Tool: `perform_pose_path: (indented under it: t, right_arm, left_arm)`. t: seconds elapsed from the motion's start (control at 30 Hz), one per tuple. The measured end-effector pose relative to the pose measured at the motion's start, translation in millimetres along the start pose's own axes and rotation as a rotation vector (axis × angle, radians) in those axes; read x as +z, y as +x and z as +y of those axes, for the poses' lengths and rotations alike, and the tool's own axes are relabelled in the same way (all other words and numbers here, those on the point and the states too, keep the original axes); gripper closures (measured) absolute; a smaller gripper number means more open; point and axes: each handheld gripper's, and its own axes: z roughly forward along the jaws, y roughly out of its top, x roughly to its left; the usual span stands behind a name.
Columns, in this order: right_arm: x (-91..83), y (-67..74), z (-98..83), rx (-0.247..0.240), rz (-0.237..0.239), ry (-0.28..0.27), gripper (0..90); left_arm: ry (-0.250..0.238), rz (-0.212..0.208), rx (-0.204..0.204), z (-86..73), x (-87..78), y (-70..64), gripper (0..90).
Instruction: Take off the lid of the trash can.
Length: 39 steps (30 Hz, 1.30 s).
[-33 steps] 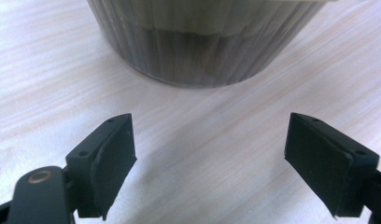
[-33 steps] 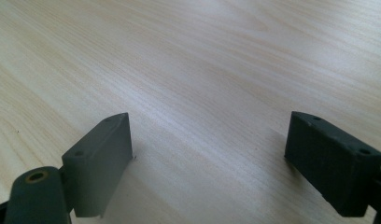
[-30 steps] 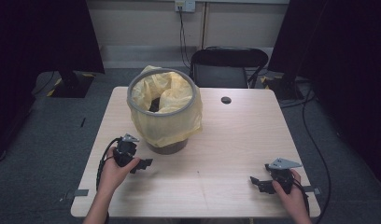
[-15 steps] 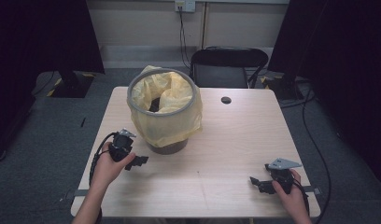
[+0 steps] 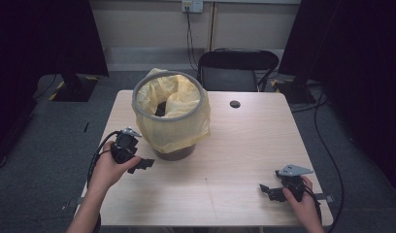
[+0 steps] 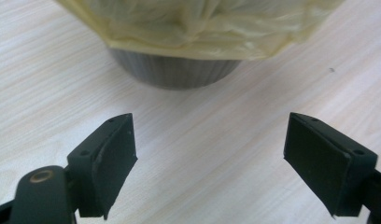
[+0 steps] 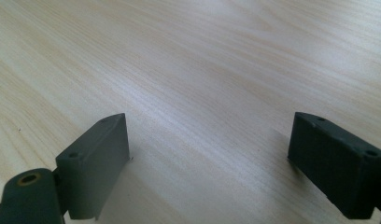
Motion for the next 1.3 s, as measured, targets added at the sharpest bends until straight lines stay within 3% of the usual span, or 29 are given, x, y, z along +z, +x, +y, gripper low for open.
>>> perform_pose_path:
  t: [0.17,0.67,1.3]
  right_arm:
    - [0.0,-0.1,0.0,0.000,0.000,0.000,11.5]
    - [0.0,-0.1,0.0,0.000,0.000,0.000,11.5]
    - [0.1,0.0,0.1,0.001,0.000,-0.001,11.5]
  left_arm:
    - [0.029,0.007,0.020,6.2,-3.9,-3.4,16.3]
    - [-0.002,0.001,-0.005,14.5,-26.2,-2.5,16.3]
    - [-0.010,0.012,-0.016,40.7,-60.3,-8.8,16.9]
